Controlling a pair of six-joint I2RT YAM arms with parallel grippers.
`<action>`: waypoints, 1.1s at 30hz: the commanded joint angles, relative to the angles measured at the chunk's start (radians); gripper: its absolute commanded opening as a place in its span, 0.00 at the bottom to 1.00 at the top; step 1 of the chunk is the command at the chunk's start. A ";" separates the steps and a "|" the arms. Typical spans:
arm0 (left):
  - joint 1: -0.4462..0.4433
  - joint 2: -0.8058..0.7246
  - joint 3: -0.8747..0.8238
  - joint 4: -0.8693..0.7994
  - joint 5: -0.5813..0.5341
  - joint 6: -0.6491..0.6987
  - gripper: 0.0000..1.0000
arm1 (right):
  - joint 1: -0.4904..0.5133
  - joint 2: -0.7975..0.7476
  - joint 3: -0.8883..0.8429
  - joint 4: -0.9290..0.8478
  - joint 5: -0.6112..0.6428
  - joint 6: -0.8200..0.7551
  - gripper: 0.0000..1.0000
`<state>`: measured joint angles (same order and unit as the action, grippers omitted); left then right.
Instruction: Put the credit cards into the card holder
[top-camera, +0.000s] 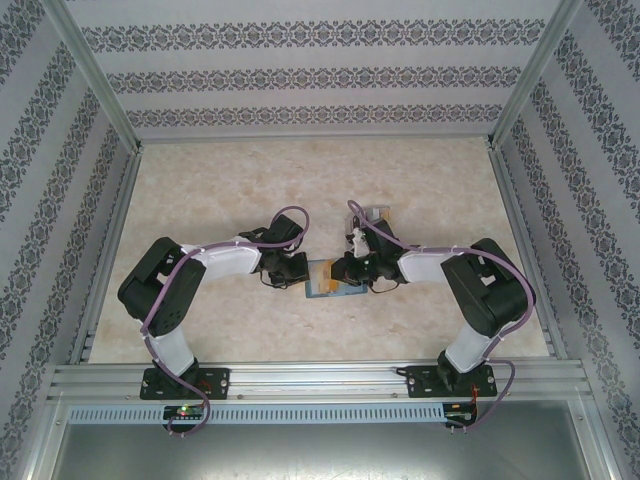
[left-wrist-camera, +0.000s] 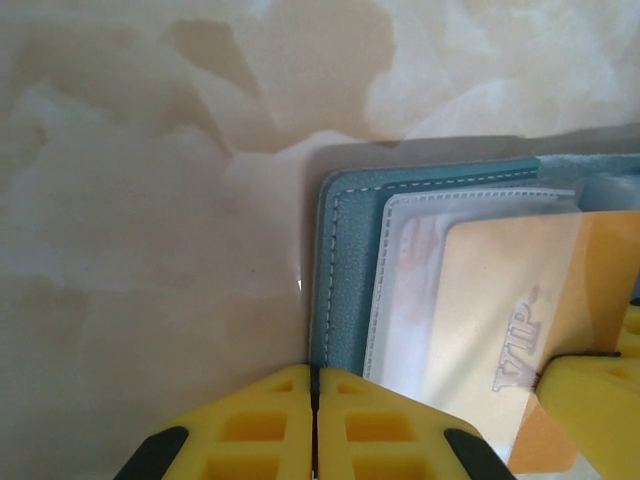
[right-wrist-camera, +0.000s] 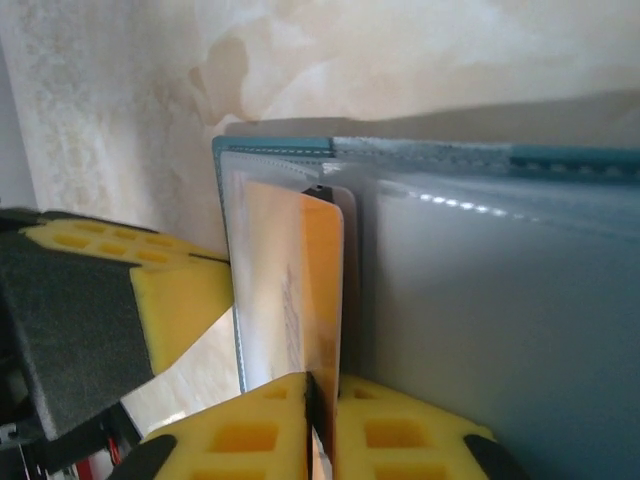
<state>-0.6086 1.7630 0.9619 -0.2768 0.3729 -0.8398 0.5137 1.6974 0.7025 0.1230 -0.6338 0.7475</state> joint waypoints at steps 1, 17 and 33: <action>-0.013 0.010 0.026 -0.012 0.008 0.020 0.08 | 0.013 -0.024 0.000 -0.084 0.103 -0.009 0.18; -0.013 0.013 0.027 -0.006 0.017 0.020 0.08 | 0.010 -0.028 0.017 -0.157 0.116 -0.032 0.18; -0.014 0.010 0.011 0.009 0.019 0.015 0.08 | 0.064 0.021 0.079 -0.103 0.079 -0.001 0.13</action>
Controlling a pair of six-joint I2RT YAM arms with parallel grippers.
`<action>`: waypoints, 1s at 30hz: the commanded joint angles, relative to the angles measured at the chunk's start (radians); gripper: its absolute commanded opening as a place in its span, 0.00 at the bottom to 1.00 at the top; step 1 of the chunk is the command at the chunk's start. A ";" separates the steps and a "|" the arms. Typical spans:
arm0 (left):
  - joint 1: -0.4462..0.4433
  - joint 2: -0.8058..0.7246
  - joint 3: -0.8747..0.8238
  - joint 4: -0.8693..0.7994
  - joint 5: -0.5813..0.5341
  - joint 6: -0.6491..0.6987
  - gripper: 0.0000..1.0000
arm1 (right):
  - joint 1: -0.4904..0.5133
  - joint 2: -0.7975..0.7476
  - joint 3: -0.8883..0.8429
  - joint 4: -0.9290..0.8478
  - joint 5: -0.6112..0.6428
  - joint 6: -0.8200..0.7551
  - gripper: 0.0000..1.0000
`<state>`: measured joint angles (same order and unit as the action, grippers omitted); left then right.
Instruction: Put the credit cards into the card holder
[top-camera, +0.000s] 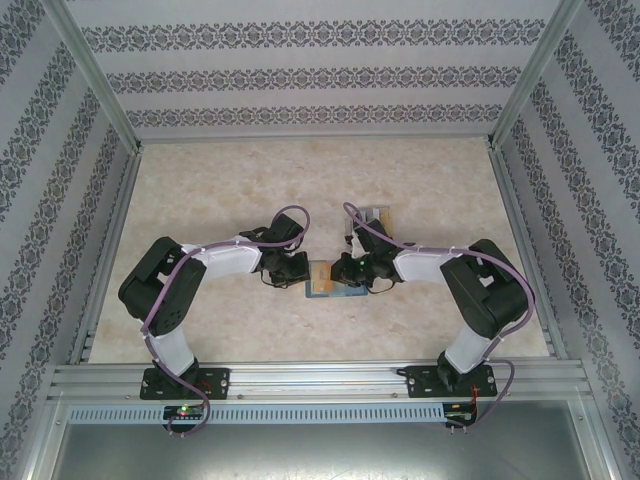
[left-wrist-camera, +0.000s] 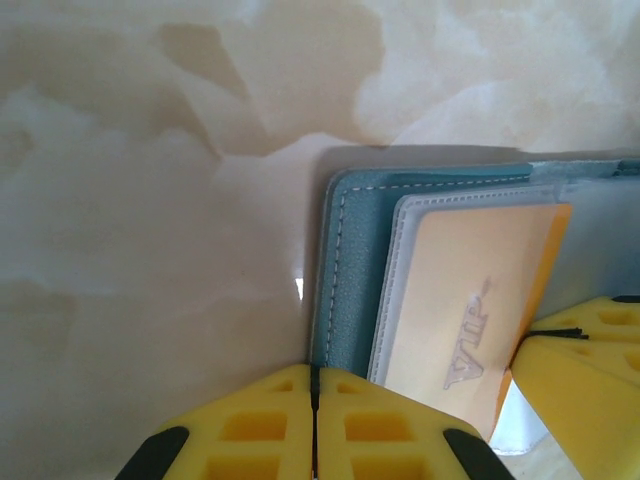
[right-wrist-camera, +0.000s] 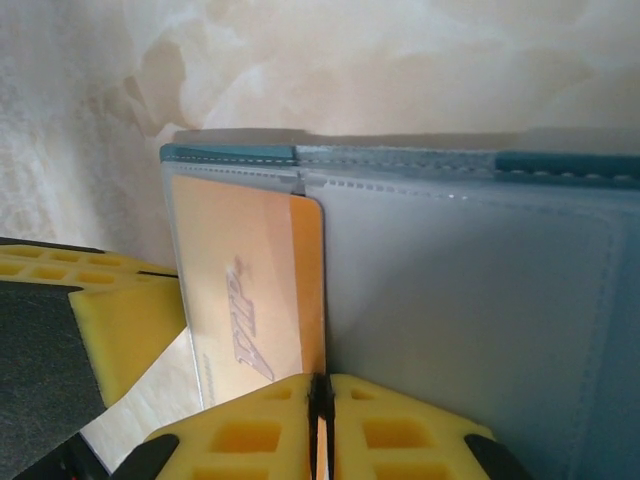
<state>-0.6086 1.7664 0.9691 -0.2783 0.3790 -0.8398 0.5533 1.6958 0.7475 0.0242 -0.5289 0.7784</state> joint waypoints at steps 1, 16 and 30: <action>-0.014 0.008 0.005 0.010 0.014 0.016 0.08 | 0.029 0.023 0.043 -0.009 -0.031 -0.046 0.13; -0.014 -0.067 -0.022 -0.040 -0.096 0.009 0.17 | -0.026 -0.145 0.099 -0.259 0.132 -0.193 0.32; -0.014 -0.158 -0.006 -0.010 -0.168 0.016 0.31 | -0.130 0.002 0.508 -0.652 0.497 -0.474 0.37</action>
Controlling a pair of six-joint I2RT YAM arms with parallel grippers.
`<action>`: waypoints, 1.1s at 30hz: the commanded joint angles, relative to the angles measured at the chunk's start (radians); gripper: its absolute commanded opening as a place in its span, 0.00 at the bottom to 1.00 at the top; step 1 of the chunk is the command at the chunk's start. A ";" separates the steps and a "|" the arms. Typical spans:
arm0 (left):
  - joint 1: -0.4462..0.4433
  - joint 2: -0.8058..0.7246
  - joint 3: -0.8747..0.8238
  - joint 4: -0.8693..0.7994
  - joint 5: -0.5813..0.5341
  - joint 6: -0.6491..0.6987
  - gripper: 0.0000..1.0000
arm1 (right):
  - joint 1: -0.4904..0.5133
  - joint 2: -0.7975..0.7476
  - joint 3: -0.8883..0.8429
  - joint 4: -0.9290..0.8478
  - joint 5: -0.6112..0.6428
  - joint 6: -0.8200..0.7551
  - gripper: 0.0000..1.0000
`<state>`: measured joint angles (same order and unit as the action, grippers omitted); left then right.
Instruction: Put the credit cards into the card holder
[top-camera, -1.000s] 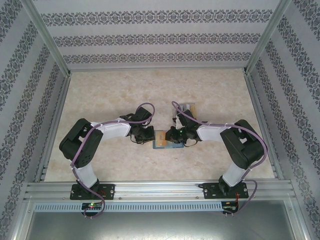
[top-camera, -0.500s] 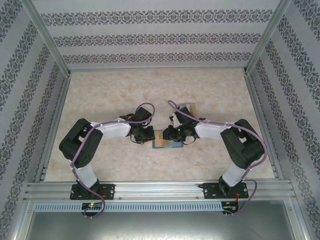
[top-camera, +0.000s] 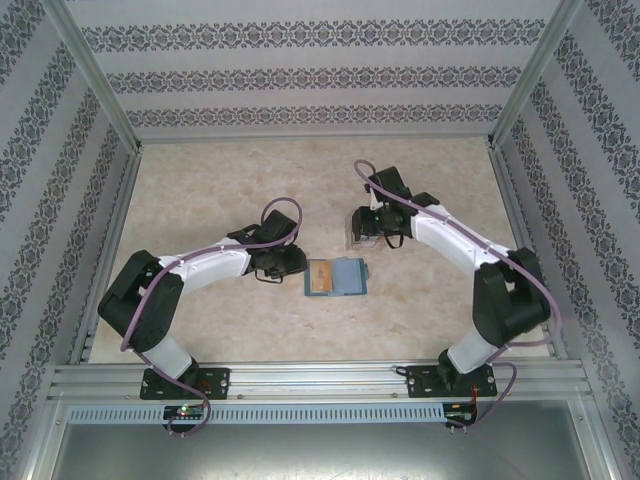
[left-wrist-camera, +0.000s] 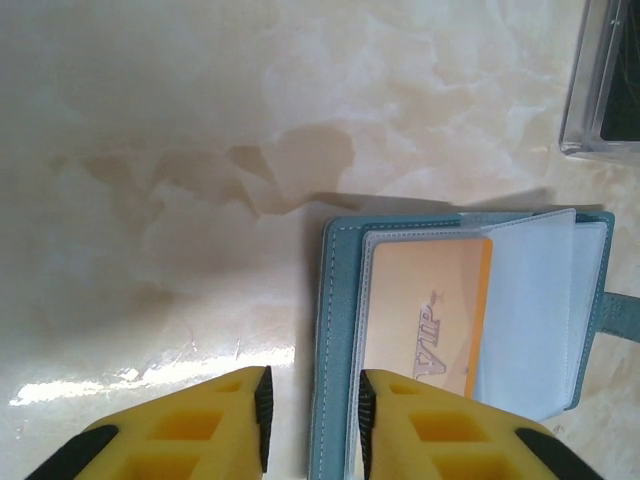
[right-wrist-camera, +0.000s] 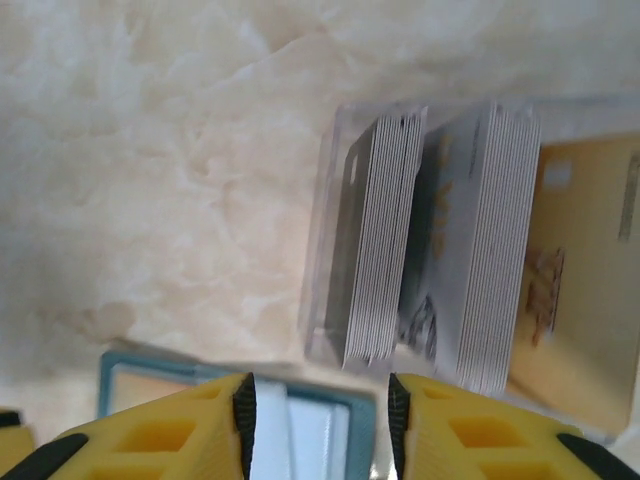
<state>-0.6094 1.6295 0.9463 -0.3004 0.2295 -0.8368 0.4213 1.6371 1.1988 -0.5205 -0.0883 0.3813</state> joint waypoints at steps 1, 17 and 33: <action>-0.013 -0.019 0.020 0.022 -0.007 0.016 0.31 | 0.006 0.075 0.082 -0.117 0.038 -0.078 0.34; -0.030 0.171 0.102 0.144 0.216 0.009 0.19 | 0.132 0.074 -0.135 0.056 -0.301 0.115 0.10; -0.030 0.204 0.026 0.104 0.132 -0.007 0.14 | 0.108 0.041 -0.263 -0.050 -0.026 0.086 0.14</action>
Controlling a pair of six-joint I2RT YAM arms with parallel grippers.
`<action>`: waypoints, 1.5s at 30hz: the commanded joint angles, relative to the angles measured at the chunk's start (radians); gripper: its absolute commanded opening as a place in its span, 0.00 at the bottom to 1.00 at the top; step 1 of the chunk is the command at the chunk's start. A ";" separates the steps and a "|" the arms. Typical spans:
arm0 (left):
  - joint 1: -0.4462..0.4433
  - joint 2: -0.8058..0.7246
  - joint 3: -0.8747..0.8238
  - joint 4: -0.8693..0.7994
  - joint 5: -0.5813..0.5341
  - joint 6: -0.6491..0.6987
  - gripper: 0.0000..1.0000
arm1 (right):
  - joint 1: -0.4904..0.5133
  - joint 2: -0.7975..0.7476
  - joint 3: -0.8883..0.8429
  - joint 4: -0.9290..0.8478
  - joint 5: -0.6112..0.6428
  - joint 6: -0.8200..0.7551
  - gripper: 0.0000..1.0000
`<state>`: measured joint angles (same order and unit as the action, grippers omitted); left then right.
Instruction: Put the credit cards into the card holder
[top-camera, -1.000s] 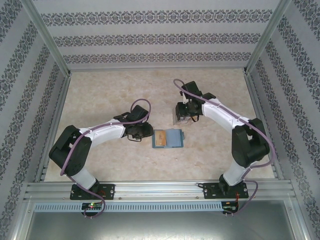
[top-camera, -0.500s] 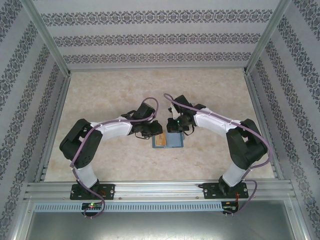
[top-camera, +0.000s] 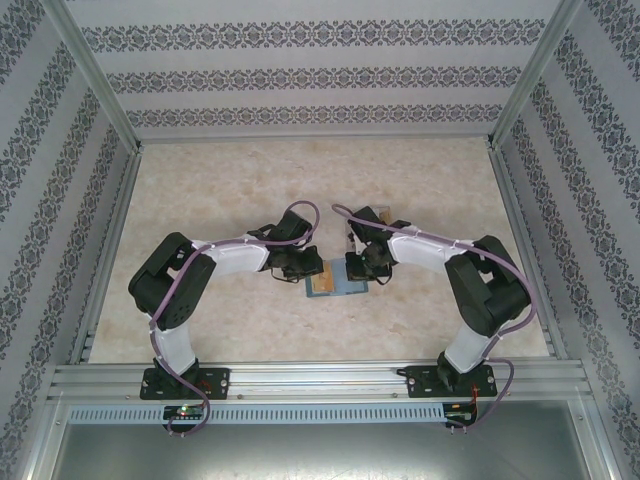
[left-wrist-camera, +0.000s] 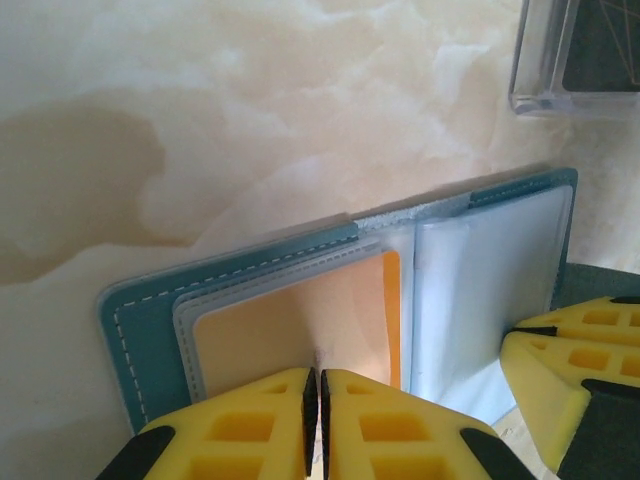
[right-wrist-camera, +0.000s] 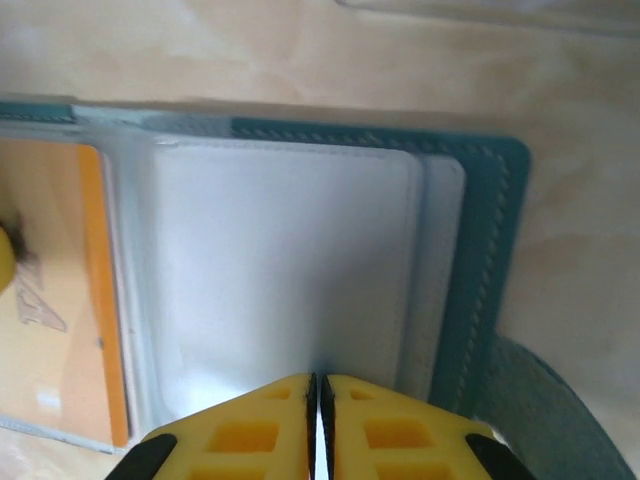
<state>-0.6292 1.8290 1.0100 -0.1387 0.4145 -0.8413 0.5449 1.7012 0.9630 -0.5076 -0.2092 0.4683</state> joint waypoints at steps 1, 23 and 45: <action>-0.010 0.004 -0.035 -0.056 -0.049 -0.001 0.14 | -0.016 -0.037 -0.026 -0.064 0.093 0.001 0.14; -0.006 -0.140 0.013 -0.031 -0.103 0.002 0.32 | -0.064 0.198 0.556 -0.287 0.395 -0.177 0.42; 0.036 -0.208 -0.071 -0.016 -0.133 -0.010 0.32 | 0.020 0.391 0.668 -0.361 0.695 -0.211 0.38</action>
<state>-0.6044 1.6539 0.9520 -0.1490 0.2993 -0.8448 0.5541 2.0670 1.6051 -0.8204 0.3759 0.2794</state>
